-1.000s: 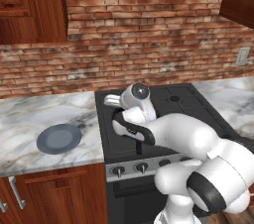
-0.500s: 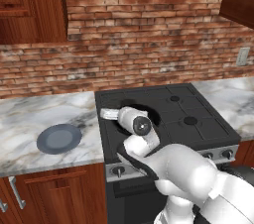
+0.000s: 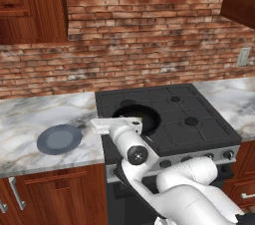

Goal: Pick up the butter stick and place it in the pan. Then turn on the burner for the pan.

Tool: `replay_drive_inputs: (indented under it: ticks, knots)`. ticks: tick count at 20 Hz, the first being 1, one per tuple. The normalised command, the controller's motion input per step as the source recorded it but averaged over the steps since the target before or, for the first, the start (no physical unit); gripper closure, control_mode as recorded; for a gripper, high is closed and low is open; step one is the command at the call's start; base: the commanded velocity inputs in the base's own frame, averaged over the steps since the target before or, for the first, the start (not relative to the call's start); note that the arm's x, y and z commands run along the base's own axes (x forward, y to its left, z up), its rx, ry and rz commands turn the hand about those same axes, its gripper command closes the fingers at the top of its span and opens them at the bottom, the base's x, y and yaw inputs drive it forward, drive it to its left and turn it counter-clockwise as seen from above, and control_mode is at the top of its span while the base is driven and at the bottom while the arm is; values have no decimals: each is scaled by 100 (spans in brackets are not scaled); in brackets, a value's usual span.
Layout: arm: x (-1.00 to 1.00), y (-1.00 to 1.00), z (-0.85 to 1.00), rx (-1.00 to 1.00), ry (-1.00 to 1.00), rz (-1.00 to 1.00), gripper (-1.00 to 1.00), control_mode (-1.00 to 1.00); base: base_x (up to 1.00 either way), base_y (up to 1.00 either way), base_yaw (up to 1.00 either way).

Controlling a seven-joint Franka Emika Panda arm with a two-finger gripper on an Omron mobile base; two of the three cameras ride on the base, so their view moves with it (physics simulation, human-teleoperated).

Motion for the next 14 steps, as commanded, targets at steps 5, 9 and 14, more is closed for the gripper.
replay_drive_inputs:
  ticks: [5,9,14]
  knots:
    - [-36,10,-7,0,-8,-2,-100,-100,0,0,0]
    - [-13,0,-44,0,-9,0,-100,-100,0,0,0]
    - [-16,0,-58,0,-12,0,-100,-100,0,0,0]
